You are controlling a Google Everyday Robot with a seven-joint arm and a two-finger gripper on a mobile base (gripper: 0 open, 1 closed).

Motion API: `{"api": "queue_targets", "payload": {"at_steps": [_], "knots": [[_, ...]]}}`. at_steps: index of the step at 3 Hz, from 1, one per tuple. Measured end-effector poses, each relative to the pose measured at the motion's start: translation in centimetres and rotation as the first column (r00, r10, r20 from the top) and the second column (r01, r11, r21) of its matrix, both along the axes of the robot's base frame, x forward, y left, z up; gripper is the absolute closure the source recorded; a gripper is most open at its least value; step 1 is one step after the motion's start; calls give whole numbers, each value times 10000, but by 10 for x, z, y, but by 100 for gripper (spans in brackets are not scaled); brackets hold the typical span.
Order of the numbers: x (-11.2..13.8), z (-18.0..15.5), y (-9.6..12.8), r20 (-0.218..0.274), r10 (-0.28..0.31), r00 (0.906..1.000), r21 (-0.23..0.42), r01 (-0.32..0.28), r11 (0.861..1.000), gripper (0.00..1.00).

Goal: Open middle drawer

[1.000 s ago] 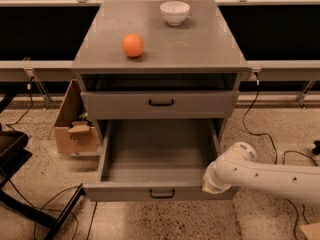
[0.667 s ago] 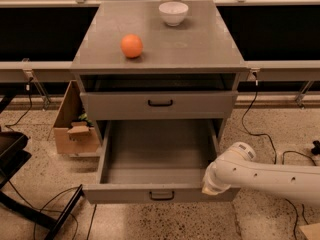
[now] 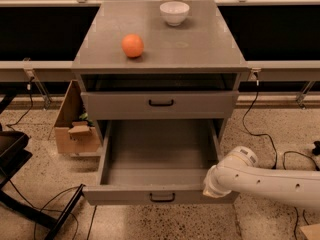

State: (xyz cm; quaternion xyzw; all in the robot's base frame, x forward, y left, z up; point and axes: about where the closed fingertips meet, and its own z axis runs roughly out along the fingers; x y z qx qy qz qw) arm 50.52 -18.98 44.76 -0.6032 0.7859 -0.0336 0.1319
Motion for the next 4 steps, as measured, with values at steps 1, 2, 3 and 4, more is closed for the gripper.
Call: {"api": "queue_targets", "payload": {"at_steps": [1,2,3,4], "knots": [[-8,1,-2,174,-9,9998,-18,9,10000,100],[-10,11,1,489,-2,9988,73,-1,10000,100],[-10,11,1,490,-3,9988,73,-1,10000,100],[-50,26,-15,1310,-17,9914,-2,18,10000,100]]}}
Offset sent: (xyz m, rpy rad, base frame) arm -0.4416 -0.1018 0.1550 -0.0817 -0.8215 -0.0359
